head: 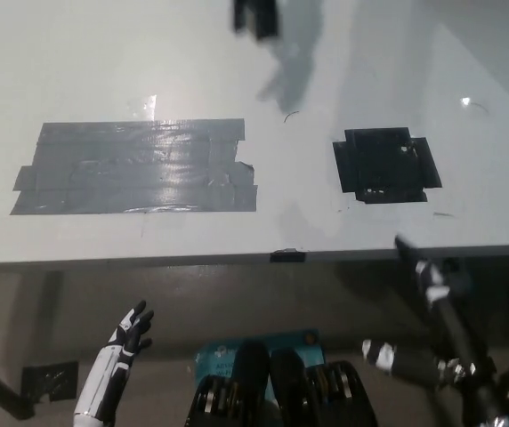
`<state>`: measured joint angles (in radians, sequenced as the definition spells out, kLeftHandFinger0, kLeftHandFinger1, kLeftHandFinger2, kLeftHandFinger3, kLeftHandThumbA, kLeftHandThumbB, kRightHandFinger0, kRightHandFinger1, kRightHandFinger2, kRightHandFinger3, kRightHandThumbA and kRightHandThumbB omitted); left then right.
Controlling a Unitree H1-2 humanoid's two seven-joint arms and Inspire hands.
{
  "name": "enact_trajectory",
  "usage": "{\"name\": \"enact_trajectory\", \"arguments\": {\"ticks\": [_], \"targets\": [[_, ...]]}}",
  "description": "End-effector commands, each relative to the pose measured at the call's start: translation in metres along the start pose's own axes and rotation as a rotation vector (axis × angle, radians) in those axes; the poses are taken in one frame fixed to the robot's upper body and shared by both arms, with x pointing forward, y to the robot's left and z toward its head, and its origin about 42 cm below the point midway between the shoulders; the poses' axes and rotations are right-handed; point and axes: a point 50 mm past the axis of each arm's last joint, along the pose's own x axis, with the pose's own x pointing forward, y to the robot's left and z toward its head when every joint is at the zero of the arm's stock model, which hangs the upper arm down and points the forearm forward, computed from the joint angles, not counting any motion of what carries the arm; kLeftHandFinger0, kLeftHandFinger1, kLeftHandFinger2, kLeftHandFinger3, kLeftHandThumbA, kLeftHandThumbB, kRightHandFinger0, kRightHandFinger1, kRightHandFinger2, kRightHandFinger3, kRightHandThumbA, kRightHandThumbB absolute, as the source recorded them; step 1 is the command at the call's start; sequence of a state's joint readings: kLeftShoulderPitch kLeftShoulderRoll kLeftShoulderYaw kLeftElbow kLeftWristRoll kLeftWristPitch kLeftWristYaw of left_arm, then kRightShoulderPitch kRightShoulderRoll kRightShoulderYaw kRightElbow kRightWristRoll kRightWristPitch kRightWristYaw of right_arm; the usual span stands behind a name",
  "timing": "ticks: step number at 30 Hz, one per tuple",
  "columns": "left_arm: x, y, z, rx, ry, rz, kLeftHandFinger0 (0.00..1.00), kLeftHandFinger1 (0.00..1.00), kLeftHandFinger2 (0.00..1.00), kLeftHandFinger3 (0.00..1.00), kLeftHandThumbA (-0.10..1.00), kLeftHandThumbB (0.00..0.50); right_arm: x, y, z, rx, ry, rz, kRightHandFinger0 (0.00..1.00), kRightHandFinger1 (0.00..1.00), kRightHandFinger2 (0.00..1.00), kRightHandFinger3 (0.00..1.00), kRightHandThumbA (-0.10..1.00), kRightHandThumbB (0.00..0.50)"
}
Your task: A person hands a stapler to the robot and the robot grabs it with its right hand and places it on the desk infront of it
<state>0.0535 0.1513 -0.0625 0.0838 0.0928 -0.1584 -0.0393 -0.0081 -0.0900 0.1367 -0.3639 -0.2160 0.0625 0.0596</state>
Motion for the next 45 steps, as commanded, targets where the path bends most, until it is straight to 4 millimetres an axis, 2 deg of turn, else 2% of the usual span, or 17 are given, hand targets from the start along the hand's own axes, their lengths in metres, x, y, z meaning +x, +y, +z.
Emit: {"name": "enact_trajectory", "arguments": {"ticks": [1,2,4,8,11,15,18,22,24,25,31,33,37,39,45], "targets": [[-0.001,0.0,0.005,0.004,-0.05,-0.013,0.96,1.0,1.0,1.0,1.0,0.49,0.034,-0.013,0.03,0.007,-0.103,-0.078,1.0,1.0,1.0,1.0,0.97,0.253],[-0.001,0.0,0.005,0.009,-0.05,-0.012,0.96,1.0,1.0,1.0,1.0,0.484,0.051,-0.014,0.035,0.026,-0.107,-0.071,1.0,1.0,1.0,1.0,0.94,0.231],[-0.001,0.0,0.005,0.02,-0.049,-0.012,0.96,1.0,1.0,1.0,1.0,0.486,0.066,-0.014,0.037,0.018,-0.11,-0.068,1.0,1.0,1.0,1.0,0.93,0.22],[0.005,0.002,0.008,0.008,-0.055,0.001,0.97,1.0,1.0,1.0,1.0,0.49,0.115,-0.014,0.037,-0.023,-0.113,-0.062,1.0,1.0,1.0,1.0,0.95,0.238],[0.002,0.001,0.007,0.014,-0.052,0.0,0.97,1.0,1.0,1.0,1.0,0.496,0.129,-0.015,0.031,-0.031,-0.098,-0.057,1.0,1.0,1.0,1.0,0.97,0.24],[0.007,0.002,0.012,0.007,-0.067,0.001,0.95,1.0,1.0,1.0,1.0,0.5,0.169,-0.026,0.026,-0.037,-0.064,-0.068,1.0,1.0,1.0,1.0,0.99,0.273],[0.008,0.004,0.013,0.011,-0.075,0.01,0.95,1.0,1.0,1.0,1.0,0.5,0.194,-0.03,0.025,-0.035,-0.023,-0.06,1.0,1.0,1.0,1.0,0.98,0.282],[0.006,0.004,0.012,0.015,-0.074,0.007,0.94,1.0,1.0,1.0,1.0,0.496,0.216,-0.033,0.026,-0.027,0.015,-0.045,1.0,1.0,1.0,1.0,0.97,0.277],[0.006,0.003,0.012,0.023,-0.071,0.005,0.93,1.0,1.0,1.0,1.0,0.5,0.231,-0.034,0.028,0.029,0.042,-0.037,1.0,1.0,1.0,1.0,0.97,0.275],[0.008,0.003,0.013,0.022,-0.071,0.004,0.94,1.0,1.0,1.0,1.0,0.5,0.239,-0.036,0.031,0.053,0.045,-0.04,1.0,1.0,1.0,1.0,0.98,0.291],[0.007,0.004,0.014,0.019,-0.073,0.006,0.92,1.0,1.0,1.0,1.0,0.49,0.265,-0.033,0.041,0.115,0.051,-0.034,1.0,1.0,1.0,1.0,1.0,0.34],[0.008,0.005,0.014,0.029,-0.075,0.005,0.92,1.0,1.0,1.0,1.0,0.486,0.269,-0.031,0.046,0.116,0.049,-0.027,1.0,1.0,1.0,1.0,1.0,0.328],[0.011,0.005,0.017,0.026,-0.077,0.001,0.92,1.0,1.0,1.0,0.99,0.474,0.273,-0.026,0.053,0.12,0.032,-0.012,1.0,1.0,1.0,1.0,1.0,0.356],[0.011,0.005,0.018,0.038,-0.069,0.001,0.97,1.0,1.0,1.0,0.97,0.478,0.273,-0.021,0.055,0.119,0.036,0.001,1.0,1.0,1.0,1.0,1.0,0.378],[0.014,0.007,0.021,0.043,-0.067,0.006,1.0,1.0,1.0,1.0,0.89,0.478,0.266,-0.006,0.051,0.12,0.046,0.034,1.0,1.0,1.0,1.0,1.0,0.397]]}}
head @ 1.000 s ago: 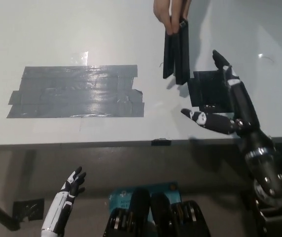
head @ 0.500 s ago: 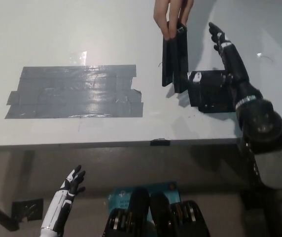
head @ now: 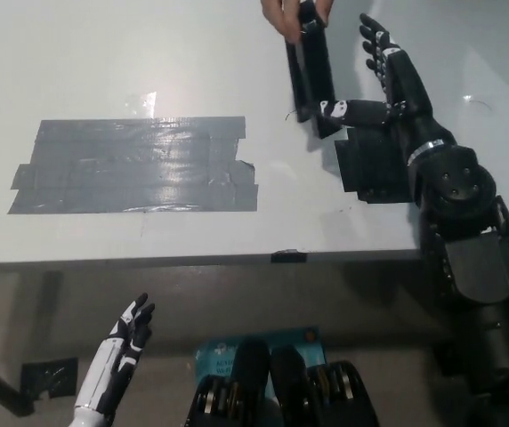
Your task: A person hands a stapler to the robot and the robot grabs it with its right hand and places it on the desk infront of it
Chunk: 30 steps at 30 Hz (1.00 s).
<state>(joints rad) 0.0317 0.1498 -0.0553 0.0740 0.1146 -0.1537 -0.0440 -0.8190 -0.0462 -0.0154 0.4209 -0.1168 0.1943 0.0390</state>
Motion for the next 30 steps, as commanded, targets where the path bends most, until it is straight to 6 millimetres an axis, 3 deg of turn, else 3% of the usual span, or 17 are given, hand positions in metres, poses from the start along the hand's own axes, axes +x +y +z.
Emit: {"name": "enact_trajectory", "arguments": {"ticks": [1,3,8,11,17,18,19,20,21,22,23,24,25,26,28,30], "targets": [[0.007,0.005,0.013,0.021,-0.043,0.004,1.0,1.0,1.0,1.0,0.88,0.475,0.005,0.013,0.026,0.024,-0.066,0.037,1.0,1.0,1.0,1.0,1.0,0.397],[0.007,0.006,0.014,0.022,-0.042,0.004,1.0,1.0,1.0,1.0,0.88,0.481,0.003,0.014,0.024,0.019,-0.063,0.04,1.0,1.0,1.0,1.0,1.0,0.4],[0.006,0.008,0.014,0.037,-0.047,0.0,0.95,1.0,1.0,1.0,0.83,0.44,-0.004,0.015,0.018,0.013,-0.055,0.041,1.0,1.0,1.0,1.0,1.0,0.425],[0.006,0.007,0.014,0.036,-0.045,-0.003,0.94,1.0,1.0,1.0,0.83,0.45,-0.003,0.014,0.017,0.01,-0.047,0.045,1.0,1.0,1.0,1.0,1.0,0.418],[0.006,0.007,0.015,0.027,-0.039,0.003,0.95,1.0,1.0,1.0,0.85,0.472,0.015,0.01,0.008,-0.046,0.018,0.04,1.0,1.0,1.0,1.0,1.0,0.407],[0.006,0.008,0.015,0.024,-0.037,0.003,0.95,1.0,1.0,1.0,0.84,0.475,0.016,0.009,0.006,-0.051,0.031,0.031,1.0,1.0,1.0,1.0,0.96,0.397],[0.006,0.007,0.015,0.014,-0.036,0.006,0.94,1.0,1.0,1.0,0.83,0.476,0.021,0.008,0.005,-0.107,0.082,-0.018,1.0,1.0,1.0,1.0,0.72,0.359],[0.006,0.006,0.015,0.016,-0.034,0.005,0.94,1.0,1.0,1.0,0.84,0.471,0.024,0.007,0.004,-0.166,0.12,-0.057,0.91,0.9,0.92,1.0,0.52,0.278],[0.006,0.006,0.015,0.019,-0.034,0.004,0.94,1.0,1.0,1.0,0.84,0.46,0.026,0.006,0.004,-0.206,0.142,-0.087,0.4,0.44,0.46,0.65,0.2,0.228],[0.007,0.007,0.015,0.021,-0.034,0.003,0.94,1.0,1.0,1.0,0.84,0.459,0.028,0.006,0.003,-0.228,0.151,-0.104,0.26,0.36,0.44,0.54,0.08,0.256],[0.007,0.007,0.016,0.026,-0.034,0.001,0.94,1.0,1.0,1.0,0.84,0.453,0.03,0.005,0.0,-0.265,0.145,-0.121,0.05,0.14,0.24,0.3,-0.06,0.213],[0.009,0.008,0.016,0.036,-0.04,0.0,0.93,1.0,1.0,1.0,0.85,0.447,0.032,0.004,-0.003,-0.288,0.137,-0.122,0.0,0.04,0.26,0.26,-0.1,0.198],[0.01,0.008,0.017,0.04,-0.044,-0.001,0.93,1.0,1.0,1.0,0.85,0.446,0.034,0.003,-0.003,-0.292,0.135,-0.122,0.0,0.04,0.33,0.32,-0.1,0.187],[0.011,0.009,0.017,0.031,-0.04,0.002,0.93,1.0,1.0,1.0,0.85,0.456,0.034,0.003,-0.006,-0.289,0.125,-0.13,0.0,0.14,0.52,0.45,-0.1,0.18],[0.013,0.01,0.019,0.033,-0.042,0.004,0.93,1.0,0.99,1.0,0.85,0.466,0.035,0.003,-0.006,-0.281,0.113,-0.14,0.0,0.24,0.68,0.63,-0.1,0.167],[0.013,0.01,0.02,0.035,-0.042,0.002,0.93,1.0,0.99,1.0,0.85,0.466,0.033,0.004,-0.006,-0.274,0.11,-0.148,0.0,0.3,0.75,0.71,-0.1,0.151]]}}
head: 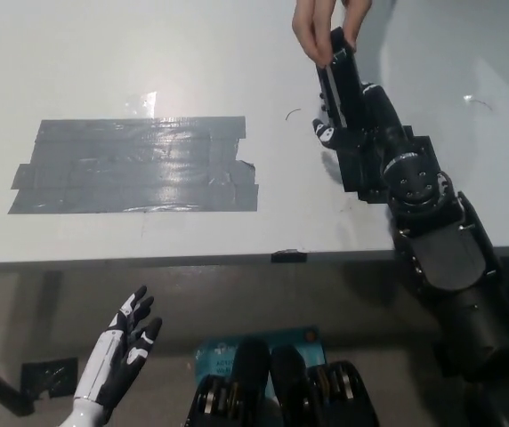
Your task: A person hands a stapler to the robot and the robot grabs it with its right hand and places it on the desk infront of it
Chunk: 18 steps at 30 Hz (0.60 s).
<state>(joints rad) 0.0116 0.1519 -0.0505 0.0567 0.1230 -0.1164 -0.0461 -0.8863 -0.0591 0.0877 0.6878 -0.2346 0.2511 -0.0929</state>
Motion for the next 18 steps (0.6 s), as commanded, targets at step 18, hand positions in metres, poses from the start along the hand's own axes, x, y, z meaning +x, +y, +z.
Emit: {"name": "enact_trajectory", "arguments": {"ticks": [18], "targets": [[0.003,0.008,0.01,0.04,-0.048,-0.015,0.91,1.0,1.0,1.0,0.85,0.447,-0.028,-0.022,0.069,-0.112,-0.253,0.005,0.0,0.34,0.68,0.7,0.06,0.149]]}}
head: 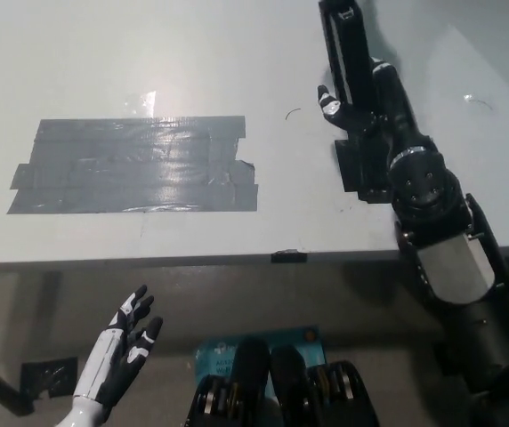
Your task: A person hands a stapler to the robot and the robot grabs it with its right hand and places it on the desk infront of it
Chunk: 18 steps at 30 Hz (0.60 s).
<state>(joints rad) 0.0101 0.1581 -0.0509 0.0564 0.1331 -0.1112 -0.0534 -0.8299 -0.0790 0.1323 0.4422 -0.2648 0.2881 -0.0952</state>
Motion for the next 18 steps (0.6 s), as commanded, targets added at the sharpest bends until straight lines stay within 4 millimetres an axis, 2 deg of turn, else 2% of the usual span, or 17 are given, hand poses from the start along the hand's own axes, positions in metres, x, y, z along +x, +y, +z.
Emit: {"name": "enact_trajectory", "arguments": {"ticks": [1,3,8,9,10,12,14,15,17,18], "targets": [[0.002,0.007,0.01,0.025,-0.051,-0.006,0.89,1.0,1.0,1.0,0.85,0.448,0.0,-0.013,0.041,-0.095,-0.103,0.093,0.0,0.38,0.71,0.74,0.08,0.154],[0.004,0.007,0.012,0.019,-0.05,-0.003,0.91,1.0,1.0,1.0,0.85,0.464,0.0,-0.013,0.047,-0.13,-0.092,0.149,0.04,0.42,0.74,0.8,0.09,0.143],[0.005,0.007,0.013,0.014,-0.053,-0.003,0.92,1.0,0.99,1.0,0.84,0.456,0.0,-0.005,0.046,-0.251,-0.089,0.279,0.01,0.37,0.64,0.75,0.02,0.151],[0.005,0.007,0.013,0.014,-0.051,-0.004,0.92,1.0,1.0,1.0,0.83,0.461,0.0,-0.004,0.044,-0.266,-0.087,0.291,0.01,0.38,0.66,0.75,-0.02,0.153],[0.006,0.007,0.014,0.021,-0.051,-0.006,0.91,1.0,1.0,1.0,0.84,0.454,0.0,-0.001,0.04,-0.3,-0.079,0.316,0.03,0.44,0.75,0.79,-0.07,0.154],[0.006,0.007,0.014,0.036,-0.063,-0.011,0.88,1.0,1.0,1.0,0.82,0.429,0.001,0.002,0.035,-0.361,-0.069,0.35,0.06,0.51,0.83,0.84,-0.1,0.153],[0.006,0.007,0.013,0.04,-0.063,-0.012,0.88,1.0,0.99,1.0,0.82,0.428,0.001,0.004,0.03,-0.4,-0.059,0.371,0.08,0.54,0.87,0.85,-0.1,0.149],[0.004,0.007,0.012,0.04,-0.059,-0.015,0.88,1.0,0.99,1.0,0.81,0.432,-0.001,0.006,0.022,-0.439,-0.053,0.401,0.07,0.55,0.88,0.86,-0.1,0.149],[0.002,0.006,0.011,0.04,-0.055,-0.018,0.86,1.0,0.99,1.0,0.79,0.425,-0.001,0.005,0.01,-0.507,-0.025,0.451,0.13,0.63,0.92,0.91,-0.1,0.152],[0.002,0.006,0.011,0.039,-0.054,-0.017,0.86,1.0,0.99,1.0,0.79,0.425,-0.001,0.003,0.002,-0.566,0.005,0.49,0.14,0.64,0.93,0.91,-0.1,0.148]]}}
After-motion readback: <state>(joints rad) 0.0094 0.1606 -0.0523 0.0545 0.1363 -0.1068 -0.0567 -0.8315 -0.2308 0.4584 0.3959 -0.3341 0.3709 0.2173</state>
